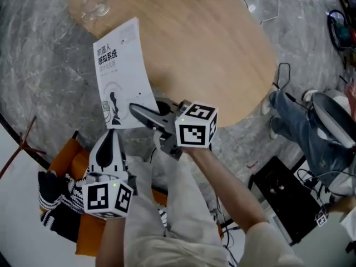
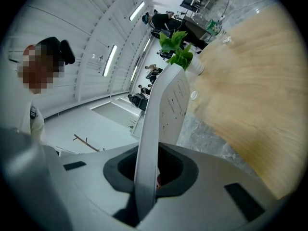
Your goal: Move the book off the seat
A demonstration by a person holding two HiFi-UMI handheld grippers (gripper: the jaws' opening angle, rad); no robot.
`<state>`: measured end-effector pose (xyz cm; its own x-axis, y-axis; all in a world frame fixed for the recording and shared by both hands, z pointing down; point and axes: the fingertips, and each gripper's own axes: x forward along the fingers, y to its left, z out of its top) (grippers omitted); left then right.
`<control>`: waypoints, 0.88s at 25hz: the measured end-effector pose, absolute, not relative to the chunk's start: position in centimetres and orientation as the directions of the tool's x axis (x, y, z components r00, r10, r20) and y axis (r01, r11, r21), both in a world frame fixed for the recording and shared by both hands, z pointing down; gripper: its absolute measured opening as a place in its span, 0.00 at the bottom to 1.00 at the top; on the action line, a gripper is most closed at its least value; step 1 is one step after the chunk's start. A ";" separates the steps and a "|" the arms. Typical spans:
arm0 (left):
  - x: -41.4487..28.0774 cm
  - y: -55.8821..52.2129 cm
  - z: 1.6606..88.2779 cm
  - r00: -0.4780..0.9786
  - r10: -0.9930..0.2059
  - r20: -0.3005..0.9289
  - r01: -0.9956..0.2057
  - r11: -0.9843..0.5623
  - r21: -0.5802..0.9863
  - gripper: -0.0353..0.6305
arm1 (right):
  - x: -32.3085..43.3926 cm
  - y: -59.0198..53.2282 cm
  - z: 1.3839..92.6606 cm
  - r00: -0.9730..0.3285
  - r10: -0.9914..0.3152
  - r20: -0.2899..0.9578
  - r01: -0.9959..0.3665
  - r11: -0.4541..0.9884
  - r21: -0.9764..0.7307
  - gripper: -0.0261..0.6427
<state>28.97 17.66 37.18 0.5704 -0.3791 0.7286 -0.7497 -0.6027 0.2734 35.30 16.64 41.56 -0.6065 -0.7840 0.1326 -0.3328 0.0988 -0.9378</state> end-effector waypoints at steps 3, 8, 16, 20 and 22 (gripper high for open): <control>27.2 17.4 36.3 0.536 -0.390 0.749 -0.775 -0.579 0.254 0.07 | 33.9 16.4 41.4 -0.602 -0.789 0.122 -0.288 0.072 -0.955 0.11; 27.9 16.6 36.5 0.538 -0.397 0.744 -0.779 -0.572 0.258 0.06 | 35.5 16.0 42.5 -0.558 -0.818 0.140 -0.291 0.035 -0.956 0.11; 27.7 16.0 37.0 0.574 -0.382 0.724 -0.751 -0.598 0.279 0.06 | 36.0 15.4 43.2 -0.479 -0.864 0.156 -0.314 0.002 -0.949 0.11; 31.8 15.9 38.9 0.575 -0.353 0.738 -0.740 -0.610 0.284 0.07 | 40.4 15.1 45.1 -0.439 -0.883 0.166 -0.305 -0.027 -0.952 0.11; 34.0 15.7 39.8 0.574 -0.338 0.746 -0.734 -0.617 0.285 0.06 | 42.8 14.9 46.2 -0.418 -0.892 0.170 -0.295 -0.044 -0.954 0.11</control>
<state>34.02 15.69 39.76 0.5739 -0.3381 0.7459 -0.7339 -0.6165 0.2852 42.76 14.89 46.17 -0.4179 -0.8924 0.1701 -0.2953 -0.0436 -0.9544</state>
